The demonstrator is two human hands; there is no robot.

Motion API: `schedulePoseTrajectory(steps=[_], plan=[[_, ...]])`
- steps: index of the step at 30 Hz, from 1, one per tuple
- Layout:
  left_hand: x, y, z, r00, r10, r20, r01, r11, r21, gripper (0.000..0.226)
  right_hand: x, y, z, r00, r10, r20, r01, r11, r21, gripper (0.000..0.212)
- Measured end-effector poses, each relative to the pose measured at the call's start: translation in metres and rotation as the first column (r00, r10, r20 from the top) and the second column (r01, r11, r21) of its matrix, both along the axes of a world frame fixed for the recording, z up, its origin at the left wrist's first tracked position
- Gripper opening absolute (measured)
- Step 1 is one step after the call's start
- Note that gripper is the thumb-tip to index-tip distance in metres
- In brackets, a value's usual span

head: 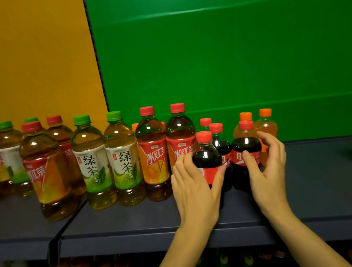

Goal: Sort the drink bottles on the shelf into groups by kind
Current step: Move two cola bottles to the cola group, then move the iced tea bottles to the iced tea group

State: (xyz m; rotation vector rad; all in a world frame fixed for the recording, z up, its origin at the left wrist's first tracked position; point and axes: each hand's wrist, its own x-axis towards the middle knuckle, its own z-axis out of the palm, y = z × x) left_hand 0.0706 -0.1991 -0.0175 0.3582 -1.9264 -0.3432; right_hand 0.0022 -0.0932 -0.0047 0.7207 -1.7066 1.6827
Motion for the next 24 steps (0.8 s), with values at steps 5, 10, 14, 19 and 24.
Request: schedulePoseTrajectory(steps=[5, 10, 14, 19, 24], plan=[[0.001, -0.001, 0.011, 0.985, 0.111, 0.133, -0.092, 0.985, -0.145, 0.064, 0.014, -0.005, 0.021, 0.991, 0.045, -0.125, -0.037, 0.997, 0.067, 0.036], [0.016, -0.011, 0.021, 0.979, 0.045, 0.197, -0.004, 0.979, -0.203, 0.055, 0.023, -0.024, 0.049, 0.983, 0.138, -0.121, -0.105, 0.964, 0.245, 0.031], [0.040, -0.043, 0.037, 0.977, -0.212, -0.006, 0.210, 0.972, -0.103, 0.035, 0.022, -0.040, 0.074, 0.989, 0.125, -0.082, -0.070, 0.874, 0.481, 0.045], [0.048, -0.087, 0.060, 0.976, -0.213, -0.036, 0.216, 0.972, 0.096, 0.041, 0.017, -0.061, 0.106, 0.996, 0.042, 0.084, -0.090, 0.695, 0.714, 0.081], [0.044, -0.090, 0.067, 0.983, -0.176, 0.058, 0.170, 0.981, 0.092, 0.063, 0.011, -0.073, 0.118, 0.982, -0.045, 0.181, -0.130, 0.532, 0.837, 0.092]])
